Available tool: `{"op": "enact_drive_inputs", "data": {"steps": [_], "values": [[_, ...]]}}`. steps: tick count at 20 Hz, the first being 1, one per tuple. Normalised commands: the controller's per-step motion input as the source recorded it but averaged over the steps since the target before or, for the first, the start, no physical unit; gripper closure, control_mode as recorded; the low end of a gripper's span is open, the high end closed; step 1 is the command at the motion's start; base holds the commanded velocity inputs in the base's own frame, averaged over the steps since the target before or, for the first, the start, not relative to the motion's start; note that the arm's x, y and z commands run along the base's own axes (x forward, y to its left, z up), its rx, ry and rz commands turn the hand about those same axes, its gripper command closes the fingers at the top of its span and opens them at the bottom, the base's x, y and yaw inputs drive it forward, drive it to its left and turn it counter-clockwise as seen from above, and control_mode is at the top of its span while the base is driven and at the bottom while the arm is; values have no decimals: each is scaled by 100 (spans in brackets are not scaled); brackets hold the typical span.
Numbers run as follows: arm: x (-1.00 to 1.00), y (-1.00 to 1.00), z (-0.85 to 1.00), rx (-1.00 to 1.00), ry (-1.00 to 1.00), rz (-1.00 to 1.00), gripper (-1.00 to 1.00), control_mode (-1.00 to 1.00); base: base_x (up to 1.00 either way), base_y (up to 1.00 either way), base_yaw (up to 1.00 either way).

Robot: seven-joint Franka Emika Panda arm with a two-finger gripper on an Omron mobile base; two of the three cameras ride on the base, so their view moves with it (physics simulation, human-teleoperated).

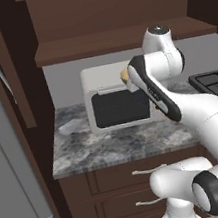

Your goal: Organize the utensils by type. Pick up the wooden spoons from the counter and place them in the open cabinet. Then pick up the metallic utensils from the counter and place them in the open drawer.

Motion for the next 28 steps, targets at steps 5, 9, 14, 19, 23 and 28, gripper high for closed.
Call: {"op": "enact_drive_inputs", "data": {"steps": [5,9,14,19,23,28], "values": [[0,36,58,-31,-11,12,100,-100,0,0,0],[0,24,51,-36,-27,18,100,-100,0,0,0],[0,11,58,-28,-12,26,100,-100,0,0,0],[0,1,64,-24,-2,33,100,-100,0,0,0],[32,0,43,-17,-6,30,100,-100,0,0,0],[39,6,17,-30,-10,24,100,-100,0,0,0]]}}
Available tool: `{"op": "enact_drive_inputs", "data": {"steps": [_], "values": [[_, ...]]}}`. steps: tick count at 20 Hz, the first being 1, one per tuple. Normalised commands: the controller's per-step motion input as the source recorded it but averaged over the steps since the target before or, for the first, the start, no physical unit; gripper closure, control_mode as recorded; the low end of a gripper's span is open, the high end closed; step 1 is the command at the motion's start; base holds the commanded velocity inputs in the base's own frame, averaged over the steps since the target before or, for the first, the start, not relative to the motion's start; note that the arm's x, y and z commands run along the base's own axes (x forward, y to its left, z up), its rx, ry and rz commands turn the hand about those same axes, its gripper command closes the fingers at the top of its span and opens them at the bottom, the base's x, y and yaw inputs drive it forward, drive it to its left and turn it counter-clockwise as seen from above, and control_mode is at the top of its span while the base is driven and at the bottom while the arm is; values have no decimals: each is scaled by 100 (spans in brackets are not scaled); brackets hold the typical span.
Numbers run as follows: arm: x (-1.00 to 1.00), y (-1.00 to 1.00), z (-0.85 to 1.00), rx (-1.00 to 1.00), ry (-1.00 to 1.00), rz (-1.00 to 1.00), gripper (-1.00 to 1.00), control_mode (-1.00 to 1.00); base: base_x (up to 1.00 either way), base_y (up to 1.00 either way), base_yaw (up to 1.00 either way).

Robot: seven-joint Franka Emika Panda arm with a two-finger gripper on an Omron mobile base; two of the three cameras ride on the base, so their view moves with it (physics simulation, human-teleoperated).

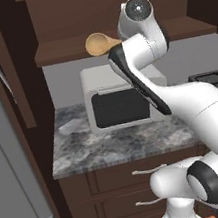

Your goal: Organize the utensils by type. Pick up the wooden spoons from the counter and place them in the open cabinet. Then pick up the metallic utensils from the counter and place them in the open drawer.

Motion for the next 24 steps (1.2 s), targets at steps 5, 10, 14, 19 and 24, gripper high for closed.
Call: {"op": "enact_drive_inputs", "data": {"steps": [5,10,14,19,24], "values": [[63,0,11,-27,-8,11,100,-100,0,0,0],[60,0,27,-22,0,4,100,-100,0,0,0],[50,6,27,-9,1,0,100,-100,0,0,0],[54,2,4,-1,1,0,100,-100,0,0,0],[61,0,0,-1,2,0,100,-100,0,0,0]]}}
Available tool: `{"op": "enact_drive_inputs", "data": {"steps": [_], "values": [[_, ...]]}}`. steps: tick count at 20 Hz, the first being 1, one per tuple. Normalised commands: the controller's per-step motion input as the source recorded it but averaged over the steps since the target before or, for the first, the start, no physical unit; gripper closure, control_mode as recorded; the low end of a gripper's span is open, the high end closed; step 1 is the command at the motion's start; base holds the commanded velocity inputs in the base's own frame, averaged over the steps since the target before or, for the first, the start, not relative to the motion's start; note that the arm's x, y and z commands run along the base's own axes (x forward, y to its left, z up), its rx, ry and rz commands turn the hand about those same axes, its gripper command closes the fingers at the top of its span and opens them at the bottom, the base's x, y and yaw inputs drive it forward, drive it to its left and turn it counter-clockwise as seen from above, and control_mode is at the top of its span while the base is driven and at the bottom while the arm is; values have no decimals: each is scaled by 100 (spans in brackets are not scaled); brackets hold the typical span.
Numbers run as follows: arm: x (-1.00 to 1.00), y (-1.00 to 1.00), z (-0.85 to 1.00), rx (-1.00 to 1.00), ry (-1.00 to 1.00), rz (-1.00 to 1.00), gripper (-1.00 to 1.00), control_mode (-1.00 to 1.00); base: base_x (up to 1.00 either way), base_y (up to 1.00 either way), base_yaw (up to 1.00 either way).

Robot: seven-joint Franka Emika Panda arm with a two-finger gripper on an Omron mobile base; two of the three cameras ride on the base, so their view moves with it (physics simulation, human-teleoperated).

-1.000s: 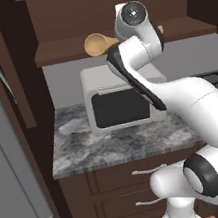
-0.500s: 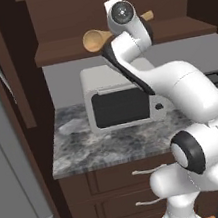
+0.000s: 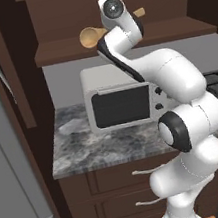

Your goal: Organize the utensils by type. Pick up the wooden spoons from the counter and place them in the open cabinet. Then pick up the metallic utensils from the counter and place them in the open drawer.

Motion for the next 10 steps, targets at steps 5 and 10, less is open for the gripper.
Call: {"op": "enact_drive_inputs", "data": {"steps": [5,10], "values": [[40,0,0,-2,1,0,100,-100,0,0,0],[7,0,-9,0,5,0,100,-100,0,0,0]]}}
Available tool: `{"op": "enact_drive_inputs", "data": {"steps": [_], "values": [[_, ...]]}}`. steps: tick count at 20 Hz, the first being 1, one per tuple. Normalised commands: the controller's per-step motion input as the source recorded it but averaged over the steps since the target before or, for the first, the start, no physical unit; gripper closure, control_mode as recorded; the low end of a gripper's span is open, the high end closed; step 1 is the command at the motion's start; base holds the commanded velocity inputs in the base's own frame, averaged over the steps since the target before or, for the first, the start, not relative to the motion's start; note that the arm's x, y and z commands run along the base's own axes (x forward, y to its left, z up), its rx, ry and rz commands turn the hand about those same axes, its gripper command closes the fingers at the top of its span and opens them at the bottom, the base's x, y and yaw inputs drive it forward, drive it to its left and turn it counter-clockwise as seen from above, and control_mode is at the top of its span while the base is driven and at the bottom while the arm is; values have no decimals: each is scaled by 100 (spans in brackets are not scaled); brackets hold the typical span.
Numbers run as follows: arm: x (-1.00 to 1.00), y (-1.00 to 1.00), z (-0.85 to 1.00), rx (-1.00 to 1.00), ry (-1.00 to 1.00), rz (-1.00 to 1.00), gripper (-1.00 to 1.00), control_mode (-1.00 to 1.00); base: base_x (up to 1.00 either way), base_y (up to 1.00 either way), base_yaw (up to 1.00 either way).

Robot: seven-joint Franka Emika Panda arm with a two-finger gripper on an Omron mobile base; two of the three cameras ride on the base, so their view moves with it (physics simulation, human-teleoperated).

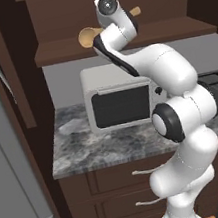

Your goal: Organize the utensils by type. Pick up the wooden spoons from the counter and place them in the open cabinet. Then pick up the metallic utensils from the counter and place them in the open drawer.

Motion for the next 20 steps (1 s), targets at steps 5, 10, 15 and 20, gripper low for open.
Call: {"op": "enact_drive_inputs", "data": {"steps": [5,10,15,20], "values": [[18,0,-17,-1,3,0,100,-100,0,0,0],[31,0,-12,0,2,0,100,-100,0,0,0],[22,0,-13,0,4,0,100,-100,0,0,0],[10,0,-7,0,8,0,100,-100,0,0,0]]}}
